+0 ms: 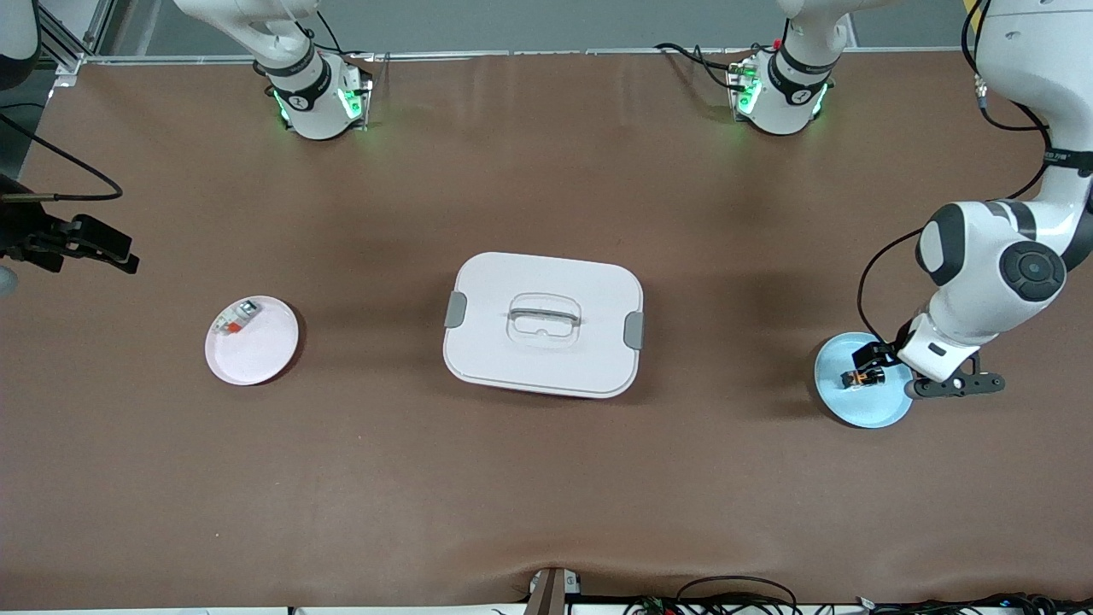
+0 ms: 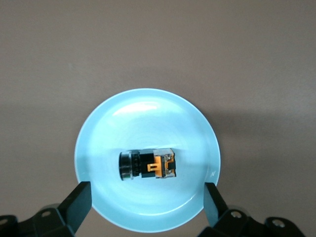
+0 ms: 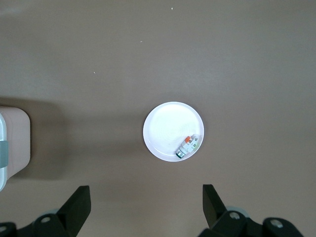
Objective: Transfer orange switch to right arm and place
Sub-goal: 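Lower the left gripper and grasp the black-and-orange switch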
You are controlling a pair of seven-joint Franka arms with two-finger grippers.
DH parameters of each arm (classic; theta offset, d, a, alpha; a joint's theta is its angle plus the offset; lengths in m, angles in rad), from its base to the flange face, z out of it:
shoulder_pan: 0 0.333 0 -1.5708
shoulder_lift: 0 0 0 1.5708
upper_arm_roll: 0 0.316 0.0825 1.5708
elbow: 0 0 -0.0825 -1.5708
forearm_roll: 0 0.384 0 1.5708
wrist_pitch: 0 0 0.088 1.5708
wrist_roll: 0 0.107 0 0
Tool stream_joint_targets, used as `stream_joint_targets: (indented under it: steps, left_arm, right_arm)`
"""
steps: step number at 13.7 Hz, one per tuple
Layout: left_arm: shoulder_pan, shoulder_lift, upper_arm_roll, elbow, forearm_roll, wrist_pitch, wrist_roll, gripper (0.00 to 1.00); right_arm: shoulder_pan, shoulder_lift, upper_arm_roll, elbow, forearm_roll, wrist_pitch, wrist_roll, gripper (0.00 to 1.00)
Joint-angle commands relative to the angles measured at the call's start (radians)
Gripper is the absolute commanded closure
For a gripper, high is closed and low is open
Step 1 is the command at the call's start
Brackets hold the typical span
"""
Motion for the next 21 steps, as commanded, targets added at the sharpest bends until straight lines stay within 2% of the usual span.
stream_joint_targets:
  steps: [1,3,8,21]
  left_arm:
    - [0.008,0.043,-0.004,-0.003,0.026,0.049,-0.003,0.0]
    - [0.011,0.073,-0.002,0.0,0.028,0.071,0.001,0.0]
    - [0.037,0.106,-0.004,0.008,0.116,0.092,0.0,0.0]
    - [0.022,0.153,-0.009,0.023,0.109,0.129,-0.046,0.0]
  right_arm:
    - [-0.012,0.005,0.012,0.02,0.001,-0.014,0.005,0.0]
    - [-0.01,0.005,0.013,0.02,0.002,-0.014,0.005,0.0]
    - [-0.015,0.008,0.013,0.023,0.007,-0.012,0.008,0.0]
    - [-0.018,0.008,0.013,0.023,0.012,-0.009,0.005,0.0]
